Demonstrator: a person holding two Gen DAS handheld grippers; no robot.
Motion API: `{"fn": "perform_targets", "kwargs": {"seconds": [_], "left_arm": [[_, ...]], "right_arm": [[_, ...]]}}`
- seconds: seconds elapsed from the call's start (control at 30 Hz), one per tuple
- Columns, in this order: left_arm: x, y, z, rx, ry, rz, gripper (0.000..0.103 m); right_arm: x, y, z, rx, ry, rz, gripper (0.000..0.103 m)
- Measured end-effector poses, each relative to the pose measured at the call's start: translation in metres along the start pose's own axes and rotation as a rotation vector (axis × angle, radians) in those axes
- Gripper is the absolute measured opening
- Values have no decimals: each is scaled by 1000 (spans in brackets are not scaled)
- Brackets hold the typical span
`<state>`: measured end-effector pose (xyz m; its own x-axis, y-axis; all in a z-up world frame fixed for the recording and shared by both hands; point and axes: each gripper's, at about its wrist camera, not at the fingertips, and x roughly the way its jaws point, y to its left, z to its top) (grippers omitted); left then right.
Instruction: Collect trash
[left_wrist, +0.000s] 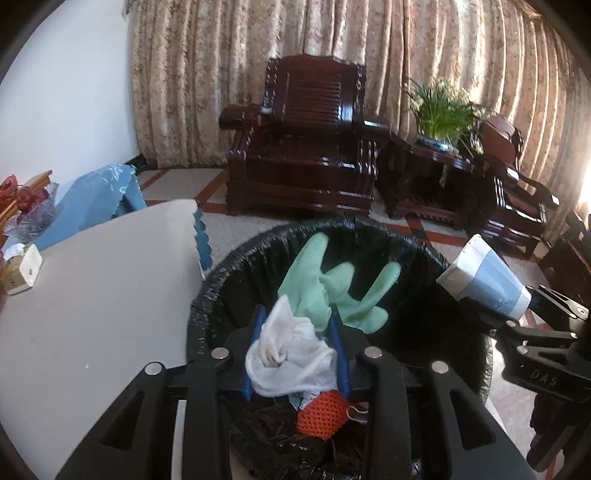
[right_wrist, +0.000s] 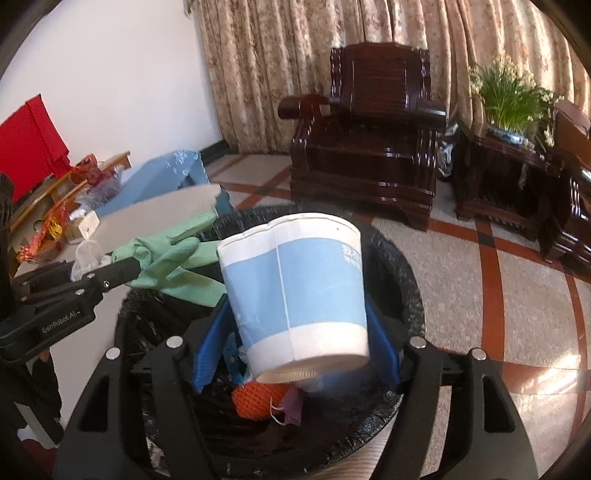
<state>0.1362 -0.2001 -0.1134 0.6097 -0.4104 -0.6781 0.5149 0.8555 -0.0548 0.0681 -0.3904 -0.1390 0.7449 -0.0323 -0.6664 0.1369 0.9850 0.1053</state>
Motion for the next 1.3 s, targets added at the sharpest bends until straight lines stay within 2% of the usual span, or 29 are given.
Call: {"fn": "perform_targets", "kwargs": {"seconds": [0.07,0.17,0.2,0.23,0.3,0.47,0.7,1.0,1.3], "left_arm": [[3,0,-1,0,8,-11,39],[2,-2,0,1,4,-26,55],[0,-2,0,2,-2,-31,57],[-2,-1,0,1,-4,-36,57],[-8,3,1,-3,-11,-44,68],[-34,15,7,-22,-43,-17,84],[-93,32,13,-53,-103,45,97],[-158,38,7,-85,-157,106,97],[-203,39,3,-92,-216,157,97]], "right_arm": [[4,-1,-4,3,11,-21,81],[2,-1,-7,4,14,-29,88],[0,0,-8,4,10,-34,91],[-2,0,-8,5,5,-36,91],[-8,-1,-7,13,-4,-30,92],[-36,3,1,51,-51,18,96],[-93,36,26,20,-152,121,98],[-146,78,44,-63,-206,190,98],[-176,103,51,-105,-226,201,98]]}}
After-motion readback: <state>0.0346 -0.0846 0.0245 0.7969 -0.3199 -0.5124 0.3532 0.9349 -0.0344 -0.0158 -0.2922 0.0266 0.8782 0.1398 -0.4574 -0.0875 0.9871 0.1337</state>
